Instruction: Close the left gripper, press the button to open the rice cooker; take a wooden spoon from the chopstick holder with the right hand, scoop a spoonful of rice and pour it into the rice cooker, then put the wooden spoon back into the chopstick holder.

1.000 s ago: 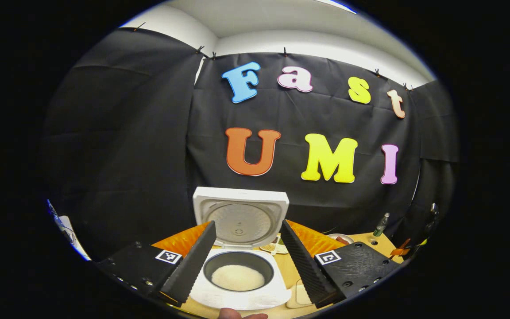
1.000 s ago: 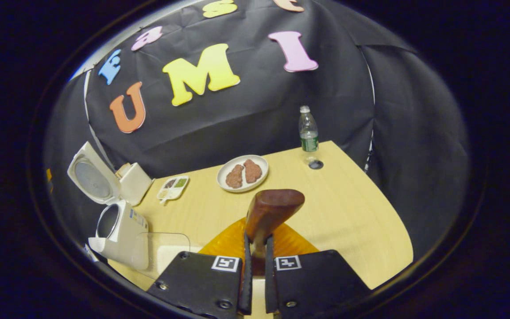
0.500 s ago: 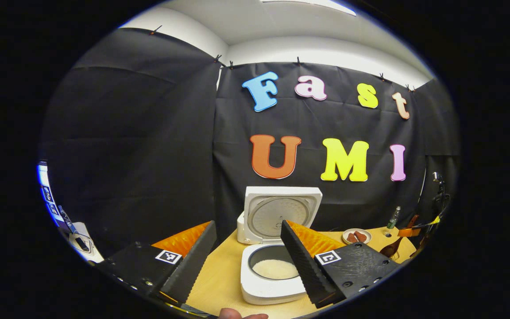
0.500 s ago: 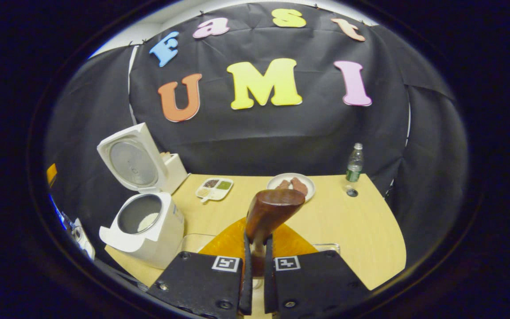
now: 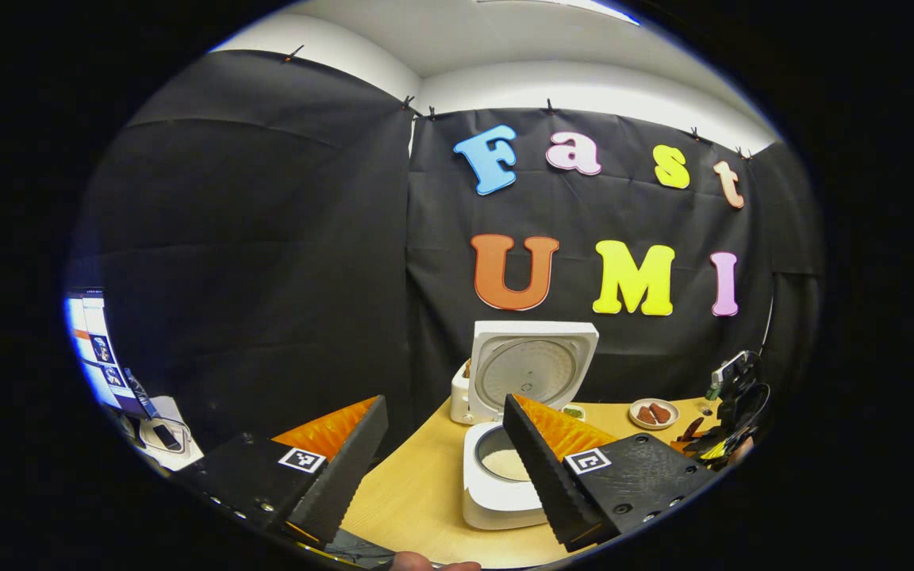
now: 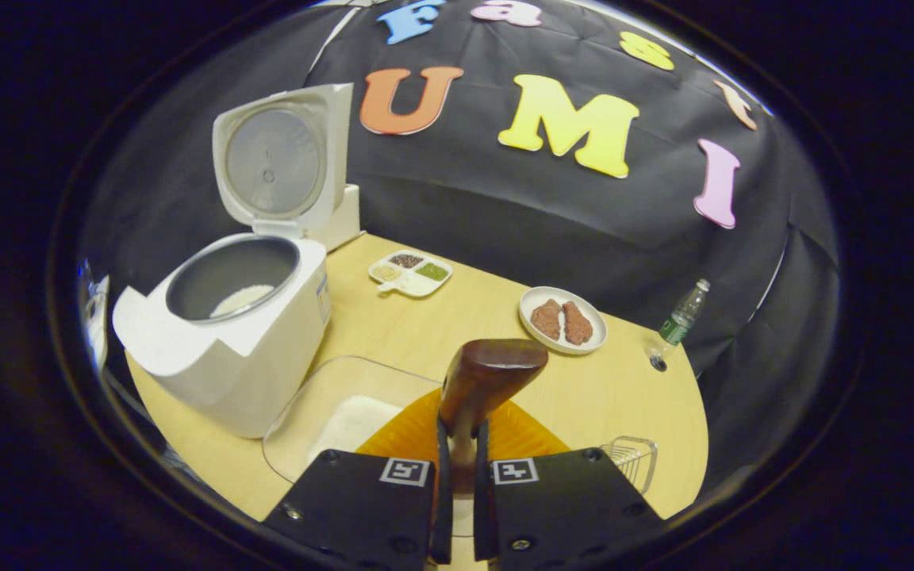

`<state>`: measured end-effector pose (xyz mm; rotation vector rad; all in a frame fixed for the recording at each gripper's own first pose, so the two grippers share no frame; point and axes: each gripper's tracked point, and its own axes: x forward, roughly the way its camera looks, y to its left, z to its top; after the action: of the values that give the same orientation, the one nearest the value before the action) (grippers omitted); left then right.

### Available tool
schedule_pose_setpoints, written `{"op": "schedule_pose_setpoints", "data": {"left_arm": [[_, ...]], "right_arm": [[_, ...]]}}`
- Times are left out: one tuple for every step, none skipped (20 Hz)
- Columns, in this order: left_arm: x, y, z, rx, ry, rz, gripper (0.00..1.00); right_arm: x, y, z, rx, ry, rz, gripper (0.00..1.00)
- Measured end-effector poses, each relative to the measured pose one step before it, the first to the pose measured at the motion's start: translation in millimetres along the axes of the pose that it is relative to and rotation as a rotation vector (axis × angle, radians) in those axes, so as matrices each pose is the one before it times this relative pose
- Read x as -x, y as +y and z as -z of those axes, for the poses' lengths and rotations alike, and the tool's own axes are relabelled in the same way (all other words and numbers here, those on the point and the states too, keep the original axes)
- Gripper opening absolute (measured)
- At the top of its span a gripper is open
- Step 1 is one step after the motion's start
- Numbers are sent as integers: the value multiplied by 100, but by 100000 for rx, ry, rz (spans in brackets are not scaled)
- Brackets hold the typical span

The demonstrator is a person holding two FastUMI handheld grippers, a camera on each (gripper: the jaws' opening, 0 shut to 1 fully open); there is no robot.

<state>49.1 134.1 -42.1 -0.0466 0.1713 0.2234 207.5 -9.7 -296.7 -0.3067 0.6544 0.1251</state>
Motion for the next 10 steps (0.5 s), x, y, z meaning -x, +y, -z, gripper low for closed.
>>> {"op": "schedule_pose_setpoints", "data": {"left_arm": [[89, 161, 210, 83, 999, -864, 94], [1, 92, 114, 129, 725, -914, 94], [-11, 19, 95, 277, 498, -461, 94], [3, 63, 91, 389, 477, -624, 94], [-75, -150, -155, 314, 114, -239, 94], [53, -158, 35, -52, 115, -171, 94], [-34, -29, -32, -508, -158, -367, 94], [-49, -159, -109, -400, 103, -356, 94], [-27, -35, 20, -9, 375, -128, 94], [26, -154, 55, 85, 433, -30, 94]], "right_arm": [[-477, 545, 549, -181, 1203, -907, 16], [-255, 422, 169, -139, 517, -655, 16], [-266, 329, -103, 95, -338, -343, 16], [-144, 497, -39, -1038, 185, -993, 16], [-34, 893, 91, -2587, 589, -2140, 16], [-80, 1044, 172, -2485, 1170, -3305, 16], [50, 1087, 218, -2165, 853, -3582, 16], [-120, 775, 137, -1569, 410, -2760, 16], [-86, 760, 72, -1336, 318, -2702, 16], [-1, 684, -16, -2219, 535, -2690, 16]]}}
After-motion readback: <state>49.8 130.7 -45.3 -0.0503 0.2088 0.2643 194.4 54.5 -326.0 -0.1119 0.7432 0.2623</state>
